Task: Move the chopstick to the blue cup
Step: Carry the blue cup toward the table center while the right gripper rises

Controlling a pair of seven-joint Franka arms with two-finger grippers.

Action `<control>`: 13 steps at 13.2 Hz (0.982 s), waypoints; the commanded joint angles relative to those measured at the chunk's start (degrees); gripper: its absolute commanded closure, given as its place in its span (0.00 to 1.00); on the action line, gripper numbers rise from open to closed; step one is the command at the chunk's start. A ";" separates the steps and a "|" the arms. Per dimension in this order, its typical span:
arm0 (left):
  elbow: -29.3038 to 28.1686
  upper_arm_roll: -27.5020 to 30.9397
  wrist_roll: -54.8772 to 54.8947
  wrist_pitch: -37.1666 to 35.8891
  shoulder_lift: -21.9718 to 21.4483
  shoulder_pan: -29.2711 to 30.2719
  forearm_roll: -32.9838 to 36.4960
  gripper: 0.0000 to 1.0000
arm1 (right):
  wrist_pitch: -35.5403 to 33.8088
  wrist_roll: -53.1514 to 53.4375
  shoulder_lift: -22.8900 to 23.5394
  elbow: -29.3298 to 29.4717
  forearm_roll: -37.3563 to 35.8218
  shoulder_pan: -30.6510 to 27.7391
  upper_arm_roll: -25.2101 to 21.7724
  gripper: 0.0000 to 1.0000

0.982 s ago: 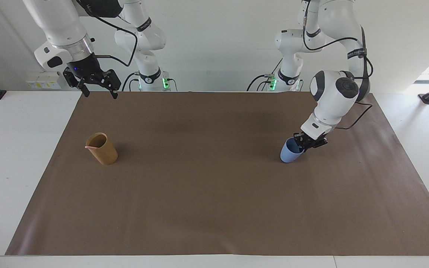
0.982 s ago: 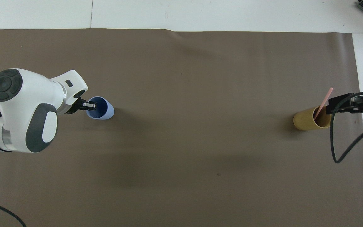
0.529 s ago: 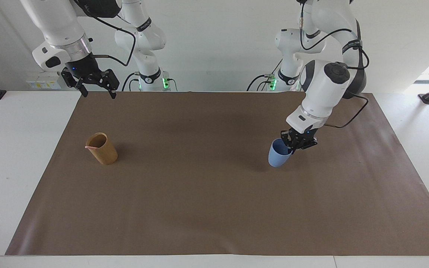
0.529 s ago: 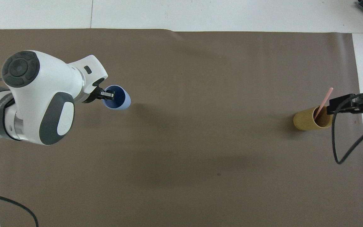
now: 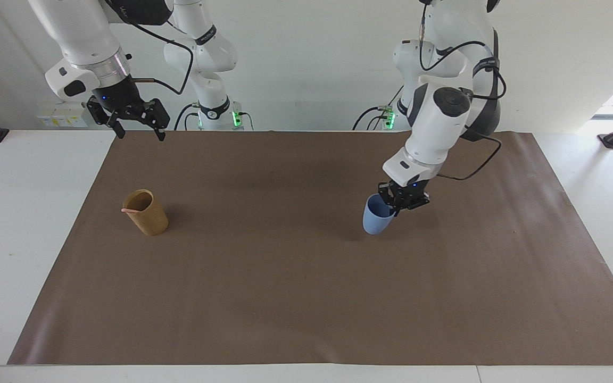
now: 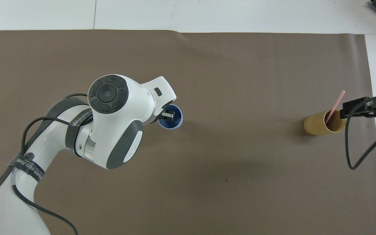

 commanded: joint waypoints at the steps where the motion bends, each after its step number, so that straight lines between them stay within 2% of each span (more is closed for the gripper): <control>1: 5.68 1.22 -2.28 0.46 5.18 -3.24 -0.75 1.00 | 0.13 -1.90 -1.50 -1.69 1.14 -1.13 0.00 0.00; 6: 6.75 1.22 -3.24 1.87 8.17 -5.26 -0.58 1.00 | 0.21 -1.90 -1.50 -1.60 1.14 -1.13 0.00 0.00; 7: 7.19 1.22 -3.77 2.04 9.92 -5.96 -0.57 1.00 | 0.21 -1.90 -1.42 -1.51 1.14 -1.13 0.00 0.00; 8: 9.63 1.31 -4.90 1.70 11.15 -7.10 -0.49 1.00 | 0.30 -1.90 -1.50 -1.60 1.22 -1.13 0.00 0.00; 13: 10.09 1.22 -5.00 0.90 11.25 -7.20 -0.49 1.00 | 5.39 -4.00 -1.15 -2.21 1.14 -1.13 0.00 0.00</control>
